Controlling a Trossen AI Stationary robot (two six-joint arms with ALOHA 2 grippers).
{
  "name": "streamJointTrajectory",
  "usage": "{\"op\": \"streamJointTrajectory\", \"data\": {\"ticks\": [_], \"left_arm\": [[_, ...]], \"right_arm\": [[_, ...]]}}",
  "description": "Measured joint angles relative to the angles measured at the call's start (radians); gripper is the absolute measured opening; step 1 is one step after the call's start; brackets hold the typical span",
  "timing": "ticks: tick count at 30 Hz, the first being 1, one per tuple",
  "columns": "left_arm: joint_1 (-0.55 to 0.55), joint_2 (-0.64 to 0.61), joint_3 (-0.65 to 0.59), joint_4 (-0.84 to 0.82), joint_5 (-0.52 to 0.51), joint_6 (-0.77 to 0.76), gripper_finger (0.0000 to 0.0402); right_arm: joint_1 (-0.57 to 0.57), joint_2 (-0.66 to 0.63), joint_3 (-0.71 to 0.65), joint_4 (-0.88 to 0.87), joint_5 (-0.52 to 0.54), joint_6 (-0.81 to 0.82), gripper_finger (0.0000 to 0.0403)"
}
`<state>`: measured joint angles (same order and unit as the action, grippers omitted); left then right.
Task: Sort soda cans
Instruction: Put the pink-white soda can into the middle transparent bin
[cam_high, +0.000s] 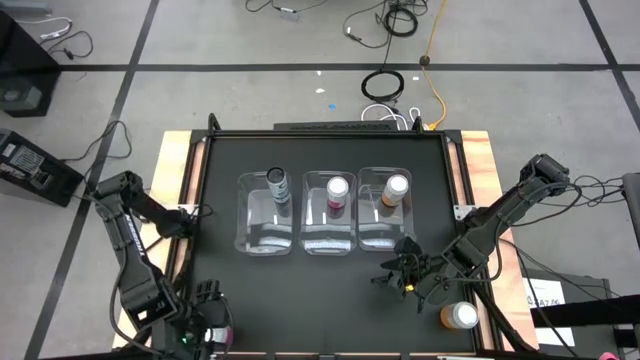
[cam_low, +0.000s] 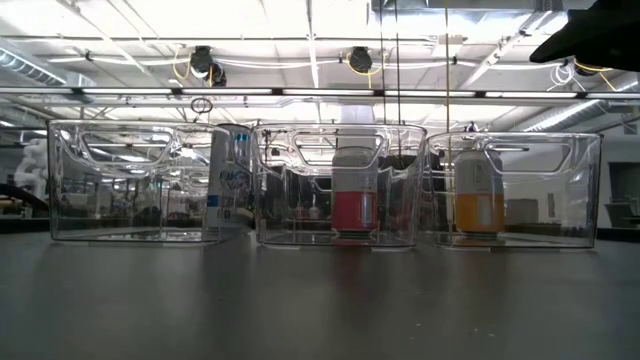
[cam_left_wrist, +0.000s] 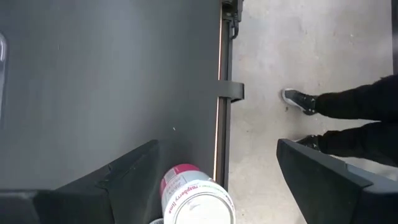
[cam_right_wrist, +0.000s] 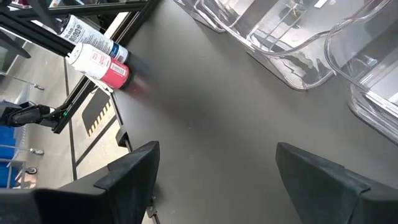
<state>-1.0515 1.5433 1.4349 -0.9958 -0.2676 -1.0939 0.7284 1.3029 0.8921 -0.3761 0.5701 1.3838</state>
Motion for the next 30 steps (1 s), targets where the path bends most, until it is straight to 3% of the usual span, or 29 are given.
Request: {"op": "streamJointTrajectory", "data": {"ticks": [13,20,30], "left_arm": [[0.000,0.000,0.000,0.077,0.001,0.013,0.0329],[0.000,0.000,0.000,0.038,0.001,0.209,0.0329],[0.000,-0.001,-0.044,0.036,-0.050,0.167,0.0329]], "right_arm": [[0.000,0.000,0.000,0.007,0.000,0.010,0.0313],[0.000,0.000,0.000,0.007,0.000,0.010,0.0313],[0.000,0.000,0.000,0.006,0.000,0.010,0.0313]]}}
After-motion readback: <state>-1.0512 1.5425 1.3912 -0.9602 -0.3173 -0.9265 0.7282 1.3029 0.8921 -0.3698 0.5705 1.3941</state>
